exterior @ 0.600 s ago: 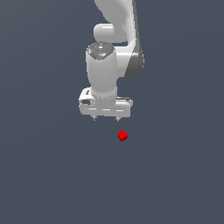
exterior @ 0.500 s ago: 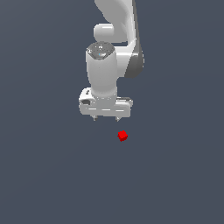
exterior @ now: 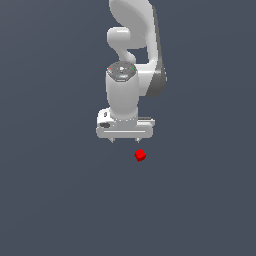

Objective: Lift up the red cube by 0.2 meters.

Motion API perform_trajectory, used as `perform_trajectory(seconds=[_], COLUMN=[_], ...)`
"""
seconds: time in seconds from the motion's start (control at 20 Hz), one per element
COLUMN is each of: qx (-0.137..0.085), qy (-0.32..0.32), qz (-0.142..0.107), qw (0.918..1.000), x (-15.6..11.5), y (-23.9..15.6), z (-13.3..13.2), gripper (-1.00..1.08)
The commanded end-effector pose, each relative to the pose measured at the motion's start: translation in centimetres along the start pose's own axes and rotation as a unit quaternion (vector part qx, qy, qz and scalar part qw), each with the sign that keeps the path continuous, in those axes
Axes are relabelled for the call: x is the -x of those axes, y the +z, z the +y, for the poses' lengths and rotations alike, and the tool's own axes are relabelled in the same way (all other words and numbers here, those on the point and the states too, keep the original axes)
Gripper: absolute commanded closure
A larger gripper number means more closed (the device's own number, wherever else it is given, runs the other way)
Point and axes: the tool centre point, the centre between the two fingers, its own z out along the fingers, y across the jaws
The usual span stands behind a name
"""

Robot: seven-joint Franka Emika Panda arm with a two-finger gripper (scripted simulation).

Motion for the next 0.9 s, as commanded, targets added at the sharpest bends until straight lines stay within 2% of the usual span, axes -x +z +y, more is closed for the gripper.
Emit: perform_trajectory(seconds=[0.0, 0.2, 0.5, 0.85], qx=[0.0, -0.001, -0.001, 0.001], qy=[-0.026, -0.082, -0.166, -0.218], qz=[-0.003, -0.008, -0.015, -0.02], qw=[0.9997, 0.9966, 0.9861, 0.9757], x=[0.0, 0.2, 0.8, 1.5], y=[1.7, 5.5, 11.0, 14.5], z=[-0.9, -2.7, -5.3, -6.8], gripper=[-0.92, -0.92, -0.92, -0.92])
